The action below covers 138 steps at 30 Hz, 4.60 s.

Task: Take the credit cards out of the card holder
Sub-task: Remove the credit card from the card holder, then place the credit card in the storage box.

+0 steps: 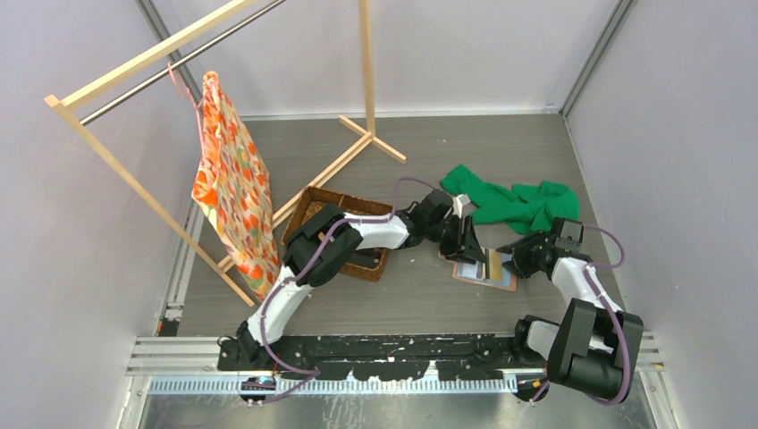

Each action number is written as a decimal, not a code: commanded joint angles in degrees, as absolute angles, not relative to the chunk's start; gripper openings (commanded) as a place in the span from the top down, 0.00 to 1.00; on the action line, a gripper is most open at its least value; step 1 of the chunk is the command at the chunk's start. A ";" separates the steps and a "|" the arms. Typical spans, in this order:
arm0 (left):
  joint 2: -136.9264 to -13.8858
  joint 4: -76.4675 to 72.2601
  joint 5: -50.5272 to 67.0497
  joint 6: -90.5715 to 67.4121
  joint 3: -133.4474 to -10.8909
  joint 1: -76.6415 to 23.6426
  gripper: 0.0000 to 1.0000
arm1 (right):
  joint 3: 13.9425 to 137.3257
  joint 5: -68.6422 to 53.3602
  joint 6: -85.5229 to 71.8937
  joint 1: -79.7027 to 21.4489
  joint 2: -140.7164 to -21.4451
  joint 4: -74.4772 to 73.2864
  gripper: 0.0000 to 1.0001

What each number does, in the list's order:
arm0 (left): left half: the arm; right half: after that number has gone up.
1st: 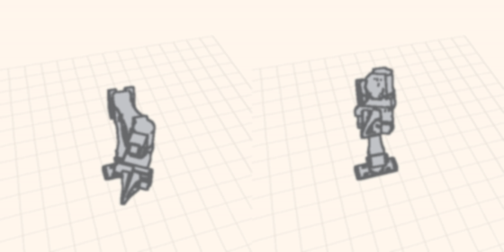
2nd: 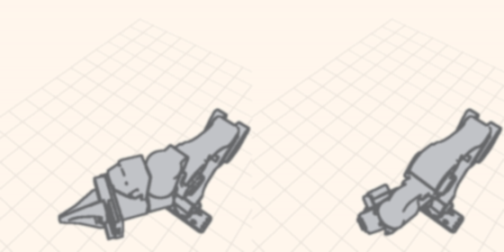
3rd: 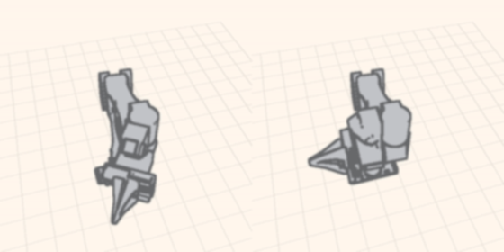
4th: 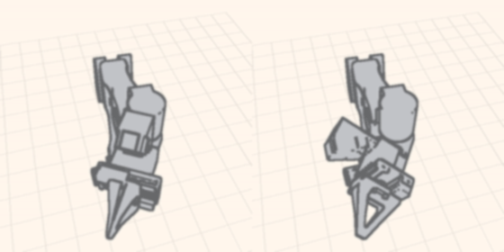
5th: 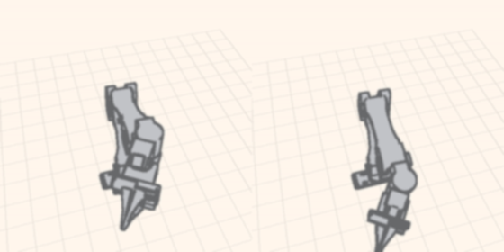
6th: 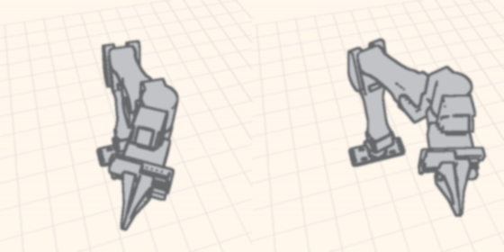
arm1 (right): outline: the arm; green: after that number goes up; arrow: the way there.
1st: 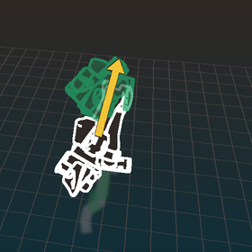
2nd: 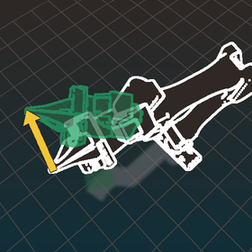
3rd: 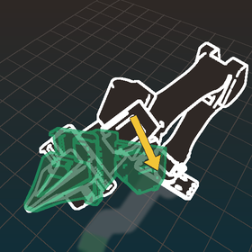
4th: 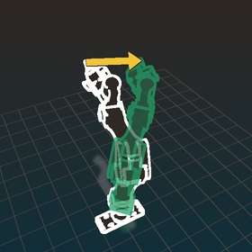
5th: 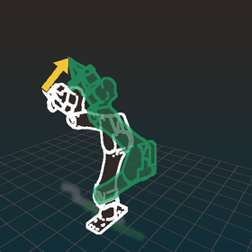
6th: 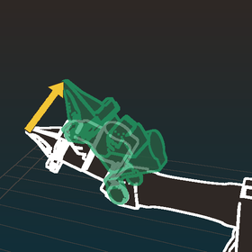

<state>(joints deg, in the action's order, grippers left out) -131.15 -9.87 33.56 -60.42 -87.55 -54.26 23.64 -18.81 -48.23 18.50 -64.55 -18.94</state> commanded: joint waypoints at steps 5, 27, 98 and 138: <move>-132.11 -8.41 30.76 -59.62 -86.32 -53.79 0.61 | 20.13 -18.21 -47.57 17.88 -66.56 -24.88 0.52; -134.72 -3.77 28.35 -60.99 -91.87 -55.94 0.56 | 20.30 -18.37 -47.36 17.87 -66.80 -24.81 0.52; -103.33 41.22 6.24 -26.33 -93.55 -52.65 1.00 | 20.74 -18.50 -47.22 17.85 -67.50 -24.90 0.52; -108.87 51.66 -51.56 -11.80 -81.83 -38.85 1.00 | 20.65 -19.59 -46.98 17.90 -67.63 -24.45 0.47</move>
